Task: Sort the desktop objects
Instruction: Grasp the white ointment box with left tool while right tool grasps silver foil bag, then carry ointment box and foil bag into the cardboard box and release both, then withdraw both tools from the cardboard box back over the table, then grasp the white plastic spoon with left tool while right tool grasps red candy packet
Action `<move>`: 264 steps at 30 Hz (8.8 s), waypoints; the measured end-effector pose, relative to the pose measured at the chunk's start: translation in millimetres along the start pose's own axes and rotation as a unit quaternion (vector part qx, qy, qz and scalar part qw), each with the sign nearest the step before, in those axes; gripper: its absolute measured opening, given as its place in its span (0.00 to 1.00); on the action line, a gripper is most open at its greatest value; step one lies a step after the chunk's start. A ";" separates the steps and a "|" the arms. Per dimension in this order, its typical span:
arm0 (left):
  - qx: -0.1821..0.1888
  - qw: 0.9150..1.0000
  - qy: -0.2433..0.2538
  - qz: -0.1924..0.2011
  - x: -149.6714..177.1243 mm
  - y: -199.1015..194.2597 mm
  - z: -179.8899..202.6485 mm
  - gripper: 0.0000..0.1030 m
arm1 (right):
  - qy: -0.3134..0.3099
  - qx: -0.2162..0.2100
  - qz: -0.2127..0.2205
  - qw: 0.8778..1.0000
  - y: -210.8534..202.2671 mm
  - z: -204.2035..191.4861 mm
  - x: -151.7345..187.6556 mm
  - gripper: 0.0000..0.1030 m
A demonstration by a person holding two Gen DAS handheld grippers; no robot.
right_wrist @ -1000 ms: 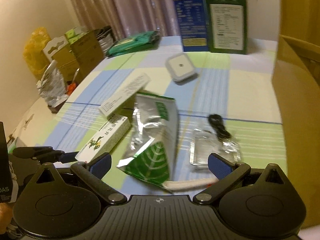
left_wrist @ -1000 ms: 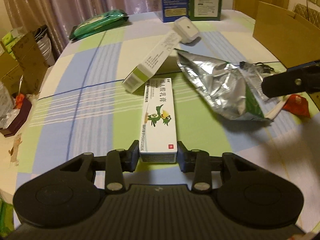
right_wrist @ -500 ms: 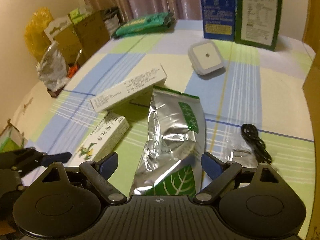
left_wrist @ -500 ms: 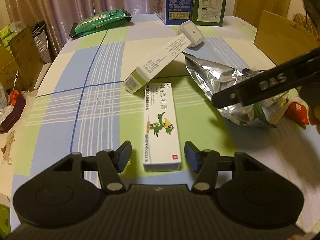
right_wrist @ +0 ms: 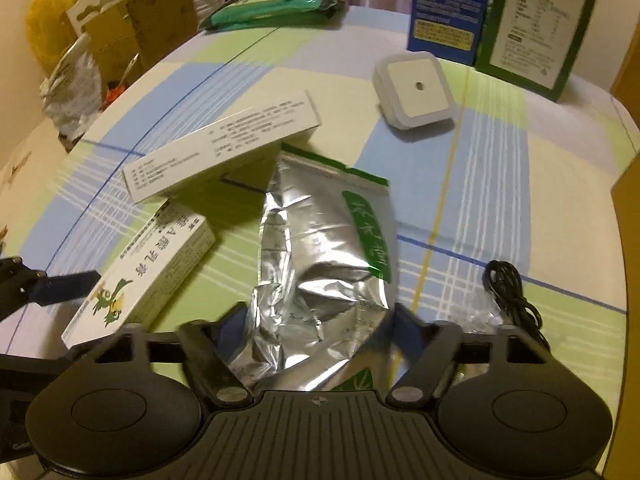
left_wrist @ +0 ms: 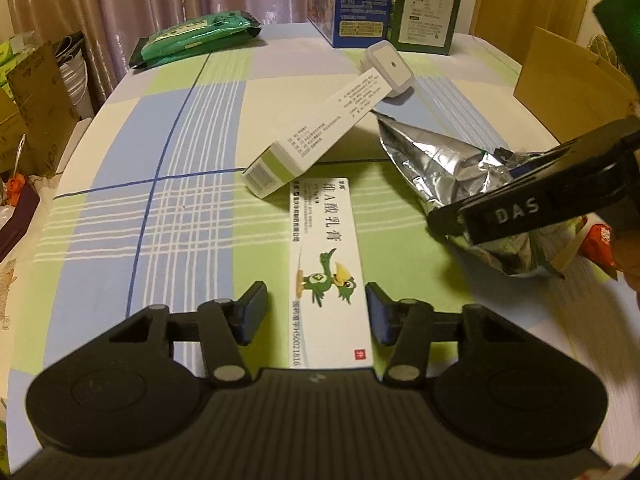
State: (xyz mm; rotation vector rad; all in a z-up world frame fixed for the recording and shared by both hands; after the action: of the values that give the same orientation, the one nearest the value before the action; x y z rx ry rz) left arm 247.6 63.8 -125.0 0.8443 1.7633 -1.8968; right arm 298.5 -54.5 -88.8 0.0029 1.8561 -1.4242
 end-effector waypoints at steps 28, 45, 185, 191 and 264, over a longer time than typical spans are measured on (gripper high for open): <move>0.016 1.000 0.018 -0.008 75.2 -83.6 60.7 0.41 | 0.038 0.026 0.009 0.999 -123.2 -30.8 144.8 0.58; 0.014 0.999 0.032 -0.006 68.1 -65.7 66.7 0.41 | 0.010 0.022 0.009 1.000 -107.4 -29.0 148.9 0.77; 0.097 0.993 -0.002 0.073 -81.3 -121.1 250.6 0.69 | 0.169 0.125 0.146 0.967 -303.0 207.4 99.4 0.98; 0.093 0.992 -0.025 0.087 -74.9 -139.6 226.3 0.87 | 0.162 0.126 0.146 0.968 -308.7 190.5 99.1 0.98; 0.202 0.951 0.234 0.020 5.6 9.4 166.5 0.24 | 0.181 0.036 0.082 0.979 -127.2 87.6 136.2 0.61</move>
State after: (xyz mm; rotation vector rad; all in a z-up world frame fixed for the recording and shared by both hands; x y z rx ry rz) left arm 224.7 -101.2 -133.3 1.5766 1.5924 -2.1985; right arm 197.8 -233.0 -68.5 0.4701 2.0373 -1.4426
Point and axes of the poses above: each gripper's, at about its wrist camera, not at the fingertips, and y roughly the way its jaws point, z to its right, x to its underside, the point moved 4 cm from there along y, roughly the way its jaws point, and after that the axes turned 4 degrees about z, right-handed, at the moved point
